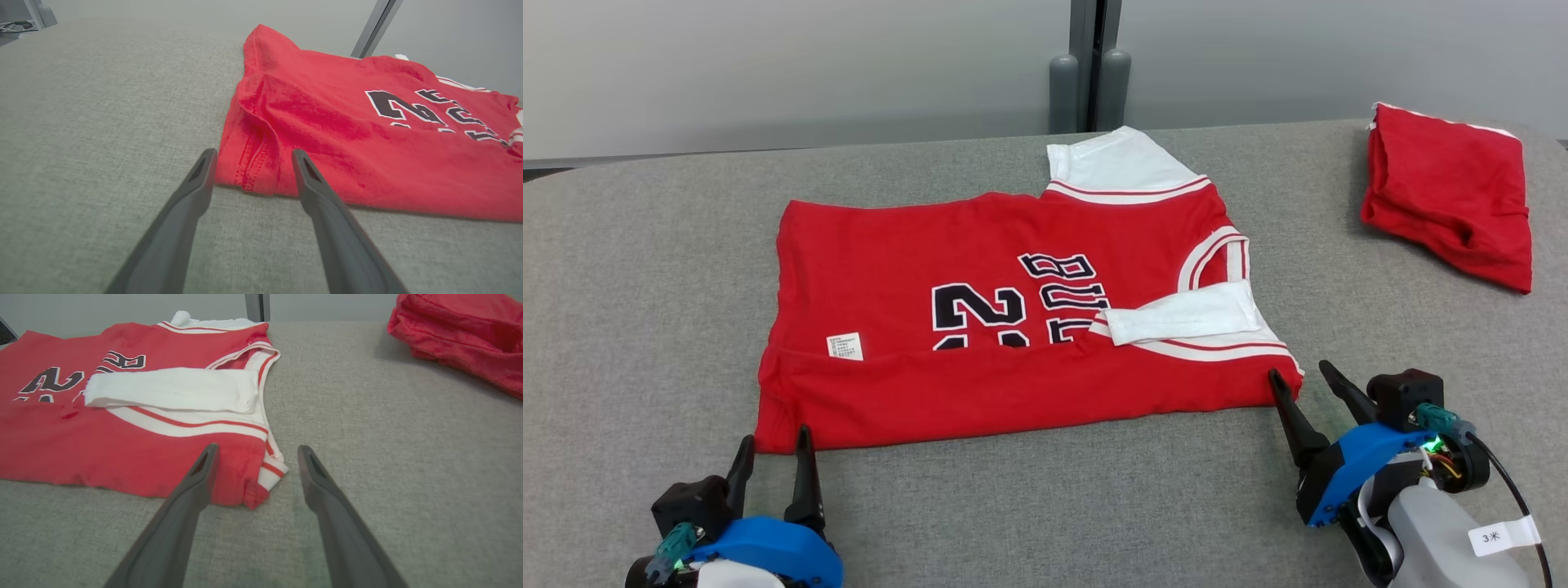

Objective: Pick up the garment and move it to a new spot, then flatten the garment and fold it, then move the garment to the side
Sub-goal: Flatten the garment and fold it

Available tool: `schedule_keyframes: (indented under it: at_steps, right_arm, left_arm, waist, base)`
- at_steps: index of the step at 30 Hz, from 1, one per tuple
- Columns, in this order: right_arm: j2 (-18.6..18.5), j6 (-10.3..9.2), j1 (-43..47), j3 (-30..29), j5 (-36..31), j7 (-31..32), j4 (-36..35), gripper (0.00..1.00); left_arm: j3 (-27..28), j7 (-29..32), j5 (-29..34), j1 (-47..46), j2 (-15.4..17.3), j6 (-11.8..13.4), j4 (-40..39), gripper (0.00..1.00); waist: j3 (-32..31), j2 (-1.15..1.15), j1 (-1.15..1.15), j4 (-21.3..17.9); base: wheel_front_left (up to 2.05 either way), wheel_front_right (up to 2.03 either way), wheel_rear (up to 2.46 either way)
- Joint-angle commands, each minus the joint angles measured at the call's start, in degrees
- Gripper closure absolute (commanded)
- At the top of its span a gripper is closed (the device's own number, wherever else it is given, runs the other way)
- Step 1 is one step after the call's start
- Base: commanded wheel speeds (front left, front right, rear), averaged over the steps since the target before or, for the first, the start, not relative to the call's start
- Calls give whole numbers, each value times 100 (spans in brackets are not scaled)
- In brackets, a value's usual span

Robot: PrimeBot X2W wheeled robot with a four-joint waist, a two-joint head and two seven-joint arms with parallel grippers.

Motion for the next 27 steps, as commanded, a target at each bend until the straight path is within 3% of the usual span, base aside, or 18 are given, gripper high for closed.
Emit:
schedule_keyframes:
  at_steps: [1,18,19,20,21,22,23,24,27]
  right_arm:
    - [-6,1,51,4,30,-29,-45,0]
    - [320,1,-259,-113,-178,-23,604,0]
    - [366,1,-295,-131,-152,-13,663,8]
    - [404,1,-317,-137,-128,-12,729,54]
    - [428,2,-333,-139,-111,-12,768,84]
    - [453,2,-349,-150,-87,-12,768,100]
    - [470,2,-350,-161,-79,-13,770,100]
    - [476,1,-343,-177,-59,-13,741,100]
    - [426,1,-216,-322,-6,-19,551,100]
  left_arm:
    - [7,-15,17,-62,-25,3,6,0]
    - [191,1,207,-463,40,210,898,0]
    - [228,1,212,-476,44,234,929,0]
    - [271,1,167,-485,25,225,981,0]
    - [288,1,128,-498,1,208,1044,10]
    - [282,5,103,-515,-18,175,1097,59]
    - [283,6,65,-536,-36,152,1129,87]
    - [274,6,64,-543,-44,125,1124,100]
    - [306,-3,46,-461,-52,82,911,100]
  waist:
    - [9,-1,0,-9]
    - [209,-1,0,21]
    - [218,-1,0,30]
    - [221,-1,0,42]
    - [218,-1,0,61]
    - [209,-1,0,75]
    - [191,-1,0,86]
    - [171,-1,0,92]
    - [34,-1,0,136]
  base:
    - [0,0,0]
    - [0,0,0]
    - [0,0,0]
    - [0,0,0]
    - [0,0,0]
    - [0,0,0]
    - [0,0,0]
    - [0,0,0]
    - [0,0,0]
